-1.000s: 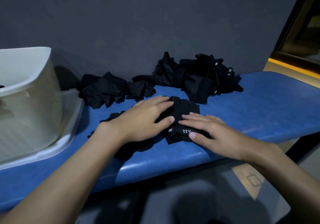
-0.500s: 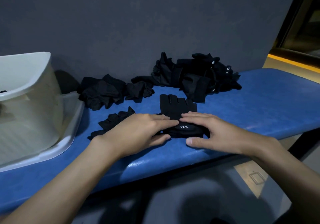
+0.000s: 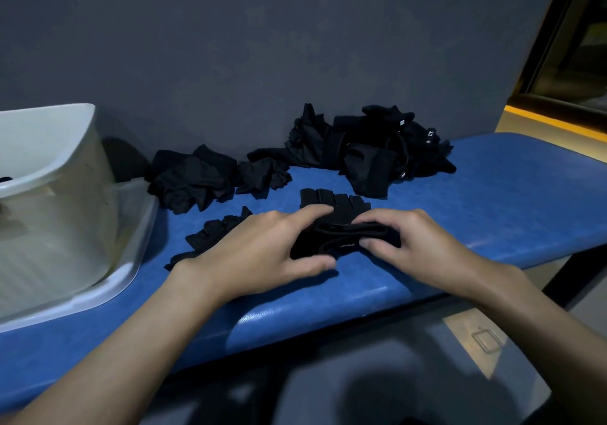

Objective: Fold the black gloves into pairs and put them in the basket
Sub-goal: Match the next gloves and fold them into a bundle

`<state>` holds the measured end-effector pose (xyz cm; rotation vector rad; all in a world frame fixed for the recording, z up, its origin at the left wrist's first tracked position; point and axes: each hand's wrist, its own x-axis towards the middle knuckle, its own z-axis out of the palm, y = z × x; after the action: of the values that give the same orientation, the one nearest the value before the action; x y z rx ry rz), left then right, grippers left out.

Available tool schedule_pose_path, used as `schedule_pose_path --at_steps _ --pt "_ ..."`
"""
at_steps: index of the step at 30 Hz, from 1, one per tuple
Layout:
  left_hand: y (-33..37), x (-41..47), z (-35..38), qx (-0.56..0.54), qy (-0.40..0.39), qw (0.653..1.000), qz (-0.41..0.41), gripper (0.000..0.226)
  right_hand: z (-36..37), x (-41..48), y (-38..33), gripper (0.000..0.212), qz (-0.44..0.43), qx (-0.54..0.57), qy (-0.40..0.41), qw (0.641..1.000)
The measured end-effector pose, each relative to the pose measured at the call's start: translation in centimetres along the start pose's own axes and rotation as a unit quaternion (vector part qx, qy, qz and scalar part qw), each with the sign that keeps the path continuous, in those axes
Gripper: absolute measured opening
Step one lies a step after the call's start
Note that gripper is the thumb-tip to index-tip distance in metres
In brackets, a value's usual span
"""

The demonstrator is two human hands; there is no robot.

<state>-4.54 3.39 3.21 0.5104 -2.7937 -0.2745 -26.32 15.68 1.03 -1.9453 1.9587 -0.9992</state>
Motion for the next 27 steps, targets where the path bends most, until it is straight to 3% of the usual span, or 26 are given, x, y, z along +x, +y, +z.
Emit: schedule_pose_path --at_steps 2,6,11,17,23,27 --pt "-0.1 0.1 0.0 -0.014 0.003 1.000 -0.001 0.075 -0.1 0.0 -0.1 0.026 0.003 0.022 0.006 1.000" --pt "-0.2 0.5 0.3 -0.098 0.041 0.994 -0.002 0.048 -0.7 0.1 -0.6 0.033 -0.002 0.043 0.022 0.999" --pt "-0.3 0.8 0.6 -0.211 0.051 0.975 -0.038 0.030 -1.6 -0.4 -0.9 0.072 0.012 0.065 -0.024 0.998" --pt "-0.4 1.2 0.9 -0.263 0.062 0.960 -0.066 0.021 -1.1 -0.1 -0.8 0.055 0.009 0.092 0.012 0.996" --pt "-0.5 1.4 1.2 -0.227 0.092 0.966 -0.081 0.044 -0.9 0.7 0.3 0.044 0.015 0.106 0.008 0.994" --pt "-1.0 2.1 1.8 -0.227 0.096 0.965 -0.092 0.042 -0.4 1.5 1.1 0.048 0.041 0.107 0.021 0.993"
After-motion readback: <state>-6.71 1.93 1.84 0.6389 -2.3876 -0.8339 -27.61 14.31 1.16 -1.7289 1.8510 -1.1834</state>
